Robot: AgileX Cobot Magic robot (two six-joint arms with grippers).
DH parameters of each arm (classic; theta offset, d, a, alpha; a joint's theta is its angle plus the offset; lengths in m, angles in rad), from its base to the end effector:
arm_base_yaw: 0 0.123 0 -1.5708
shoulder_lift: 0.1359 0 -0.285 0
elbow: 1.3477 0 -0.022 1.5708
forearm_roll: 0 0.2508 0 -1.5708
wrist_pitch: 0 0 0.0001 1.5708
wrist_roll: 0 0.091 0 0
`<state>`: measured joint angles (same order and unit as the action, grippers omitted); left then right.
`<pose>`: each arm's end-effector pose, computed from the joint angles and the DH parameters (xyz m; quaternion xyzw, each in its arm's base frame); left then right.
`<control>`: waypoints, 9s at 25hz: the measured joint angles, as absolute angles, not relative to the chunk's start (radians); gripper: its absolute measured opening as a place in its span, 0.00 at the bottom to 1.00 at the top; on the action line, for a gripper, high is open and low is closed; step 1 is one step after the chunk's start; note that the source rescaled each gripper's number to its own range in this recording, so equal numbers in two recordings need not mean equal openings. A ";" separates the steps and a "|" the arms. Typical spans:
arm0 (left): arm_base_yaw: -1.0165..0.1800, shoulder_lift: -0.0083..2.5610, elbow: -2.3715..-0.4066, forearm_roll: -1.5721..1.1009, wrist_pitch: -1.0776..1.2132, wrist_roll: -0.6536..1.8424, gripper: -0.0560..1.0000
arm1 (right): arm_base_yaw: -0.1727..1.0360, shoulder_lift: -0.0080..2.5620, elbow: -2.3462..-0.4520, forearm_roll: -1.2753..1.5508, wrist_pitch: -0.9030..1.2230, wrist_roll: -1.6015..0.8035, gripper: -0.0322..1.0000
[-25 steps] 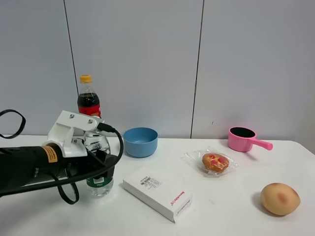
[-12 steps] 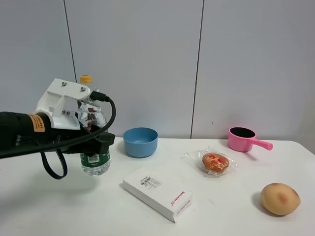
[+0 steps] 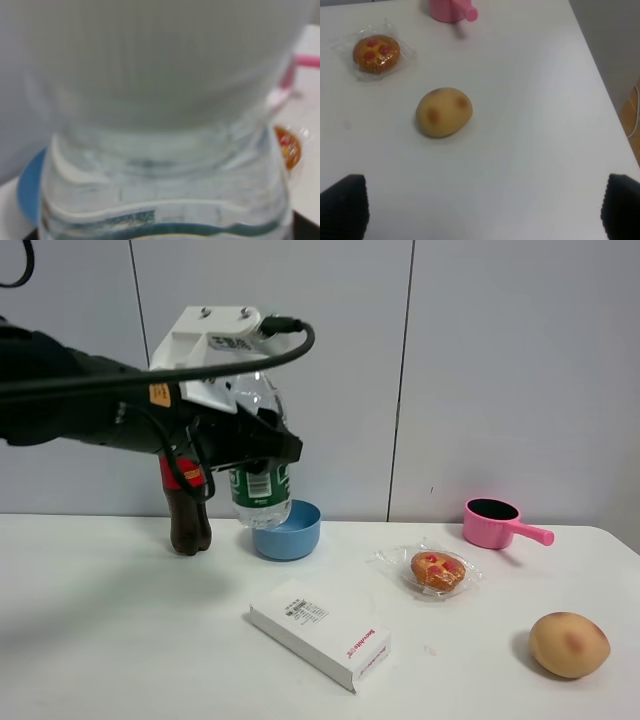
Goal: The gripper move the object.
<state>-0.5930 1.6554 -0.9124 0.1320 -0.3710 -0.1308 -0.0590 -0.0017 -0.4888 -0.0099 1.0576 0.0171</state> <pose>0.2975 -0.2057 0.2397 0.2447 0.7628 -0.1953 0.5658 -0.0037 -0.0006 0.2744 0.0327 0.8543 -0.0158 0.5186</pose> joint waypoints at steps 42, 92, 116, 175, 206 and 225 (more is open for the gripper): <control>-0.657 2.276 -1.390 0.232 -0.448 -0.246 0.07 | -0.059 -0.002 -0.489 -0.010 1.058 0.017 1.00; -0.669 2.046 -1.392 0.239 -0.347 -0.434 0.99 | -0.059 -0.002 -0.489 -0.010 1.058 0.017 1.00; -0.312 1.554 -1.392 0.255 0.190 -0.191 0.99 | -0.059 -0.002 -0.489 -0.010 1.058 0.017 1.00; 0.079 -0.003 -0.527 0.000 1.052 0.060 1.00 | -0.059 -0.002 -0.489 -0.010 1.058 0.017 1.00; 0.079 -0.003 -0.507 0.000 1.054 0.045 1.00 | -0.059 -0.002 -0.489 -0.010 1.058 0.017 1.00; 0.079 -0.003 -0.507 0.000 1.054 0.045 1.00 | -0.059 -0.002 -0.489 -0.010 1.058 0.017 1.00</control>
<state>0.0788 -0.0030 -0.5073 0.0000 1.0536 0.0453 -0.0590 -0.0017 -0.4888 -0.0099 1.0576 0.0171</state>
